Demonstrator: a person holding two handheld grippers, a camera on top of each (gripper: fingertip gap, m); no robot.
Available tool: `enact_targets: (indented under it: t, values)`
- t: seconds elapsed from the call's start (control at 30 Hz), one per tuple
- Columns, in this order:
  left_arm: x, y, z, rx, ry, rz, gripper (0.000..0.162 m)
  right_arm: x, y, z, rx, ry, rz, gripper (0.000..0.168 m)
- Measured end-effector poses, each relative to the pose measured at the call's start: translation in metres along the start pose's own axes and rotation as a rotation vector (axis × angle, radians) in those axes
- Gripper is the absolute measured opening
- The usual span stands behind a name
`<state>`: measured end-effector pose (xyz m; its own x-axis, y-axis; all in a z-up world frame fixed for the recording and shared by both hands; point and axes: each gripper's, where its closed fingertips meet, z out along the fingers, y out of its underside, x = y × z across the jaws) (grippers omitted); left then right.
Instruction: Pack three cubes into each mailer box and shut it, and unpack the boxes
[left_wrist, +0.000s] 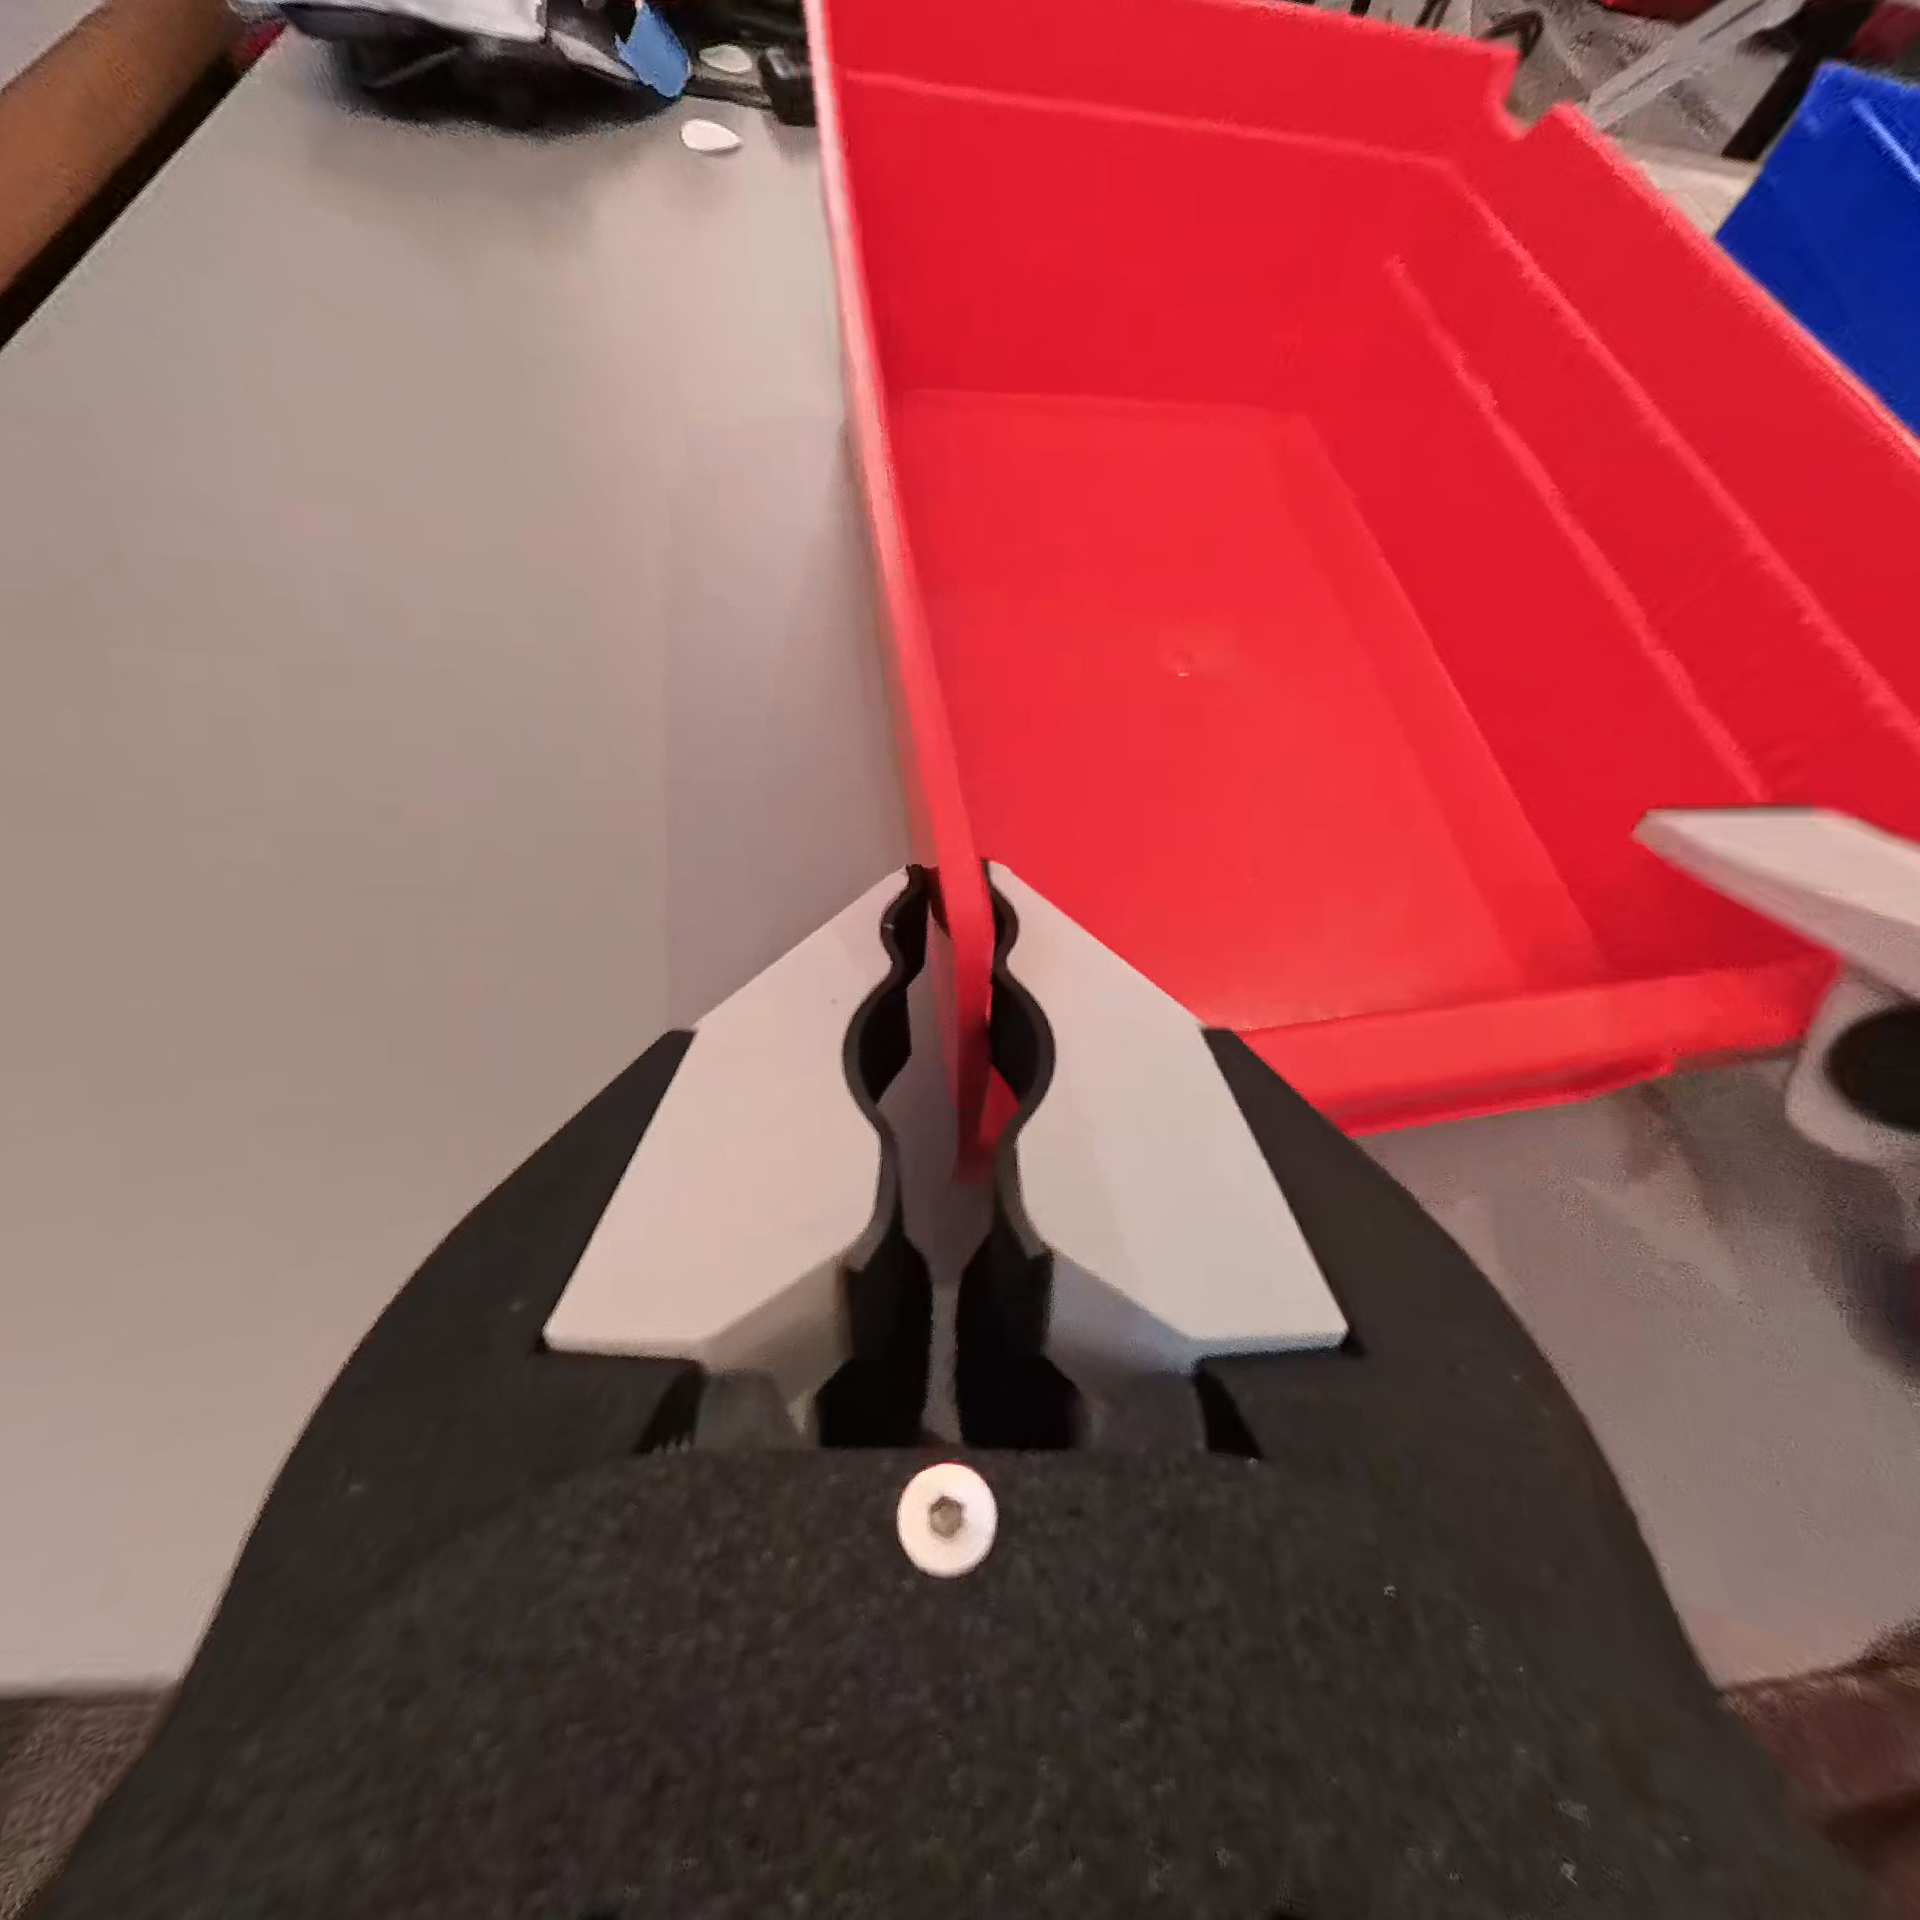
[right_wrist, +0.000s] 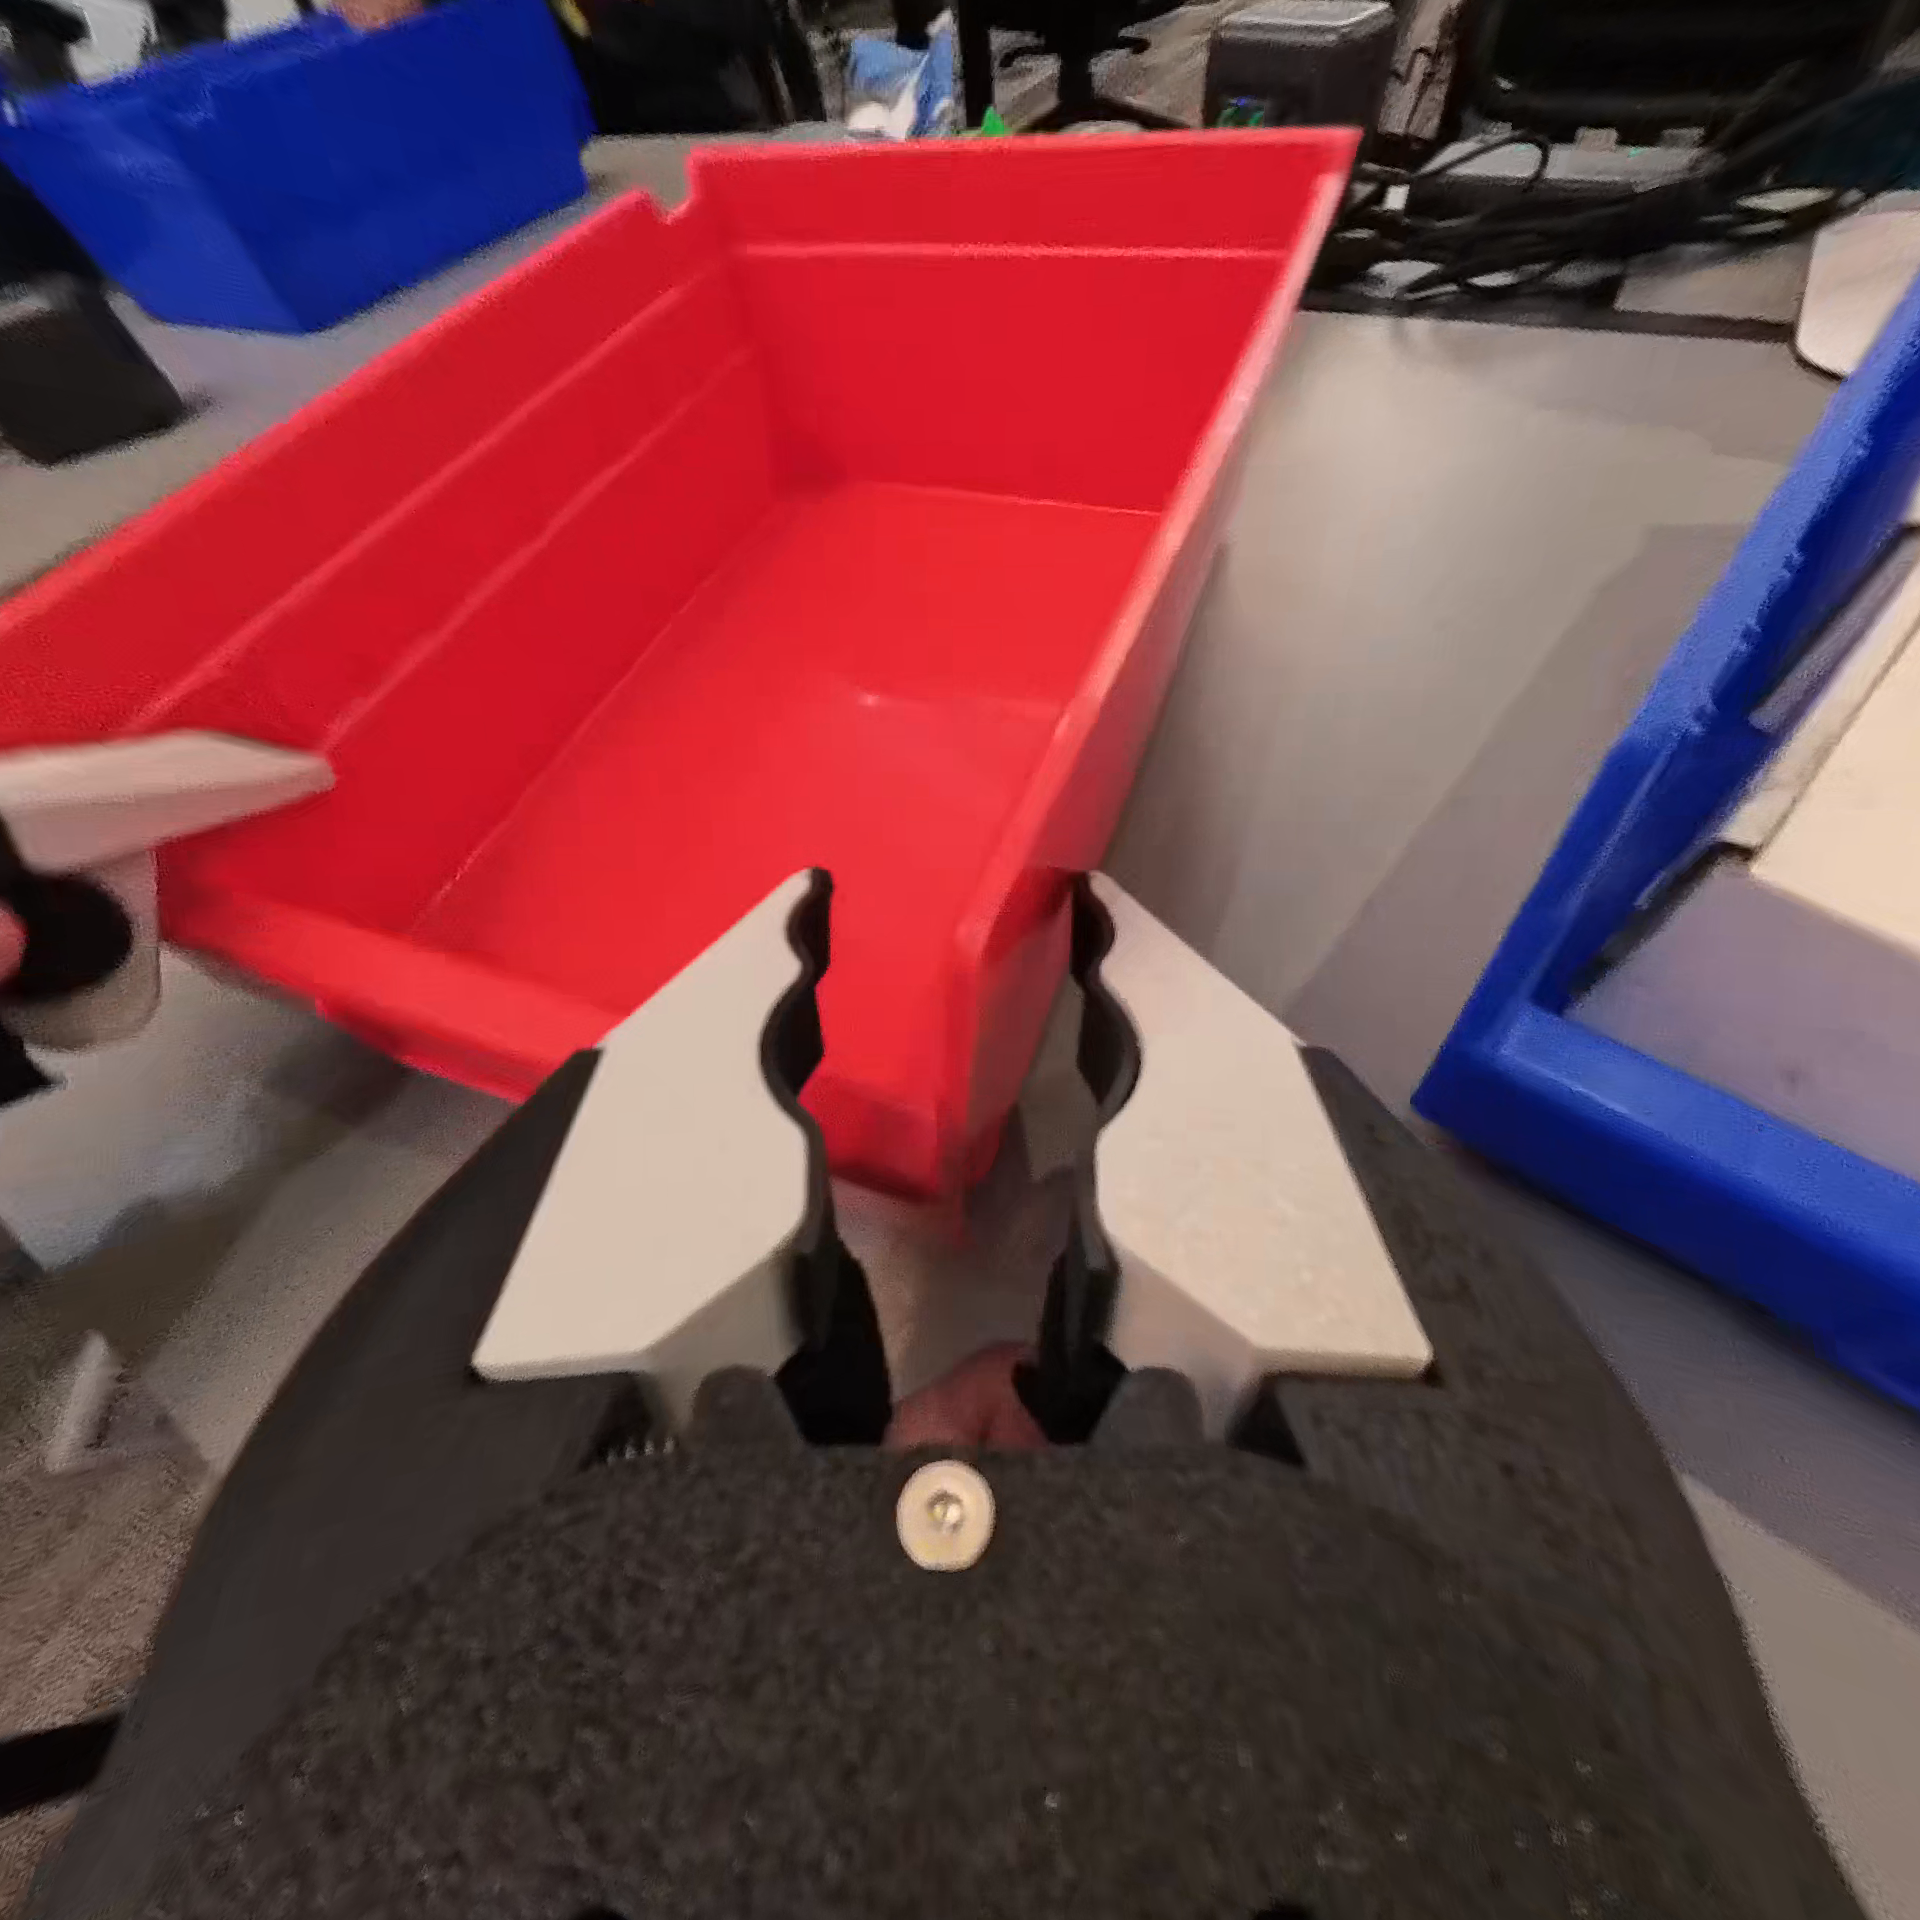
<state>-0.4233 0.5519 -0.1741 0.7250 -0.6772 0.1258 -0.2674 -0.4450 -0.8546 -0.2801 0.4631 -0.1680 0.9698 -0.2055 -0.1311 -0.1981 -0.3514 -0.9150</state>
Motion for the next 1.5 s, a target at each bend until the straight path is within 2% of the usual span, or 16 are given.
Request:
enact_targets:
  t: [0.03, 0.07, 0.13, 0.2, 0.33, 0.47, 0.53, 0.6, 0.73, 0.83, 0.9, 1.03, 1.1, 1.3, 1.43, 1.5]
  values:
    - [-0.002, 0.004, -0.008, 0.005, -0.027, 0.019, 0.006, -0.001, -0.002, -0.004, 0.018, -0.002, 0.032, 0.037]
    - [-0.006, 0.008, -0.015, 0.009, -0.079, 0.04, 0.005, 0.003, -0.008, -0.009, 0.051, 0.031, 0.033, 0.013]
    - [0.003, 0.003, -0.03, 0.056, -0.077, 0.073, 0.007, 0.01, -0.016, -0.019, 0.067, 0.111, -0.052, 0.005]
    - [0.014, -0.015, -0.044, 0.131, -0.113, 0.143, 0.006, 0.014, -0.042, -0.035, 0.16, 0.139, -0.065, 0.004]
    - [0.064, -0.088, -0.072, 0.318, -0.121, 0.239, 0.005, 0.043, -0.123, -0.095, 0.397, 0.188, -0.107, 0.004]
    - [0.163, -0.159, -0.062, 0.397, -0.014, 0.338, 0.005, 0.123, -0.19, -0.172, 0.552, 0.344, -0.103, 0.004]
    - [0.229, -0.18, -0.045, 0.408, 0.041, 0.389, 0.004, 0.183, -0.202, -0.203, 0.568, 0.427, -0.091, 0.004]
    - [0.302, -0.19, -0.026, 0.411, 0.081, 0.435, 0.004, 0.256, -0.195, -0.23, 0.552, 0.505, -0.045, 0.004]
    - [0.461, -0.172, 0.008, 0.348, 0.141, 0.555, 0.005, 0.408, -0.134, -0.281, 0.413, 0.624, 0.156, 0.005]
    - [0.555, -0.124, 0.049, 0.259, 0.186, 0.591, 0.005, 0.499, -0.073, -0.305, 0.323, 0.637, 0.26, 0.005]
    - [0.593, -0.086, 0.079, 0.169, 0.213, 0.569, 0.004, 0.536, -0.036, -0.313, 0.2, 0.658, 0.269, 0.004]
    - [0.609, -0.036, 0.112, 0.09, 0.236, 0.467, 0.001, 0.562, -0.002, -0.305, 0.027, 0.684, 0.245, 0.004]
    - [0.601, -0.019, 0.121, 0.065, 0.223, 0.451, 0.003, 0.565, 0.003, -0.287, 0.012, 0.646, 0.228, 0.004]
    - [0.59, -0.002, 0.139, 0.021, 0.231, 0.436, 0.008, 0.575, 0.01, -0.26, -0.017, 0.647, 0.175, 0.007]
    - [0.603, 0.016, 0.128, -0.085, 0.354, 0.465, 0.024, 0.587, 0.017, -0.258, -0.009, 0.661, 0.213, 0.012]
    - [0.607, 0.016, 0.097, -0.049, 0.432, 0.553, 0.045, 0.585, 0.018, -0.257, -0.016, 0.648, 0.259, 0.011]
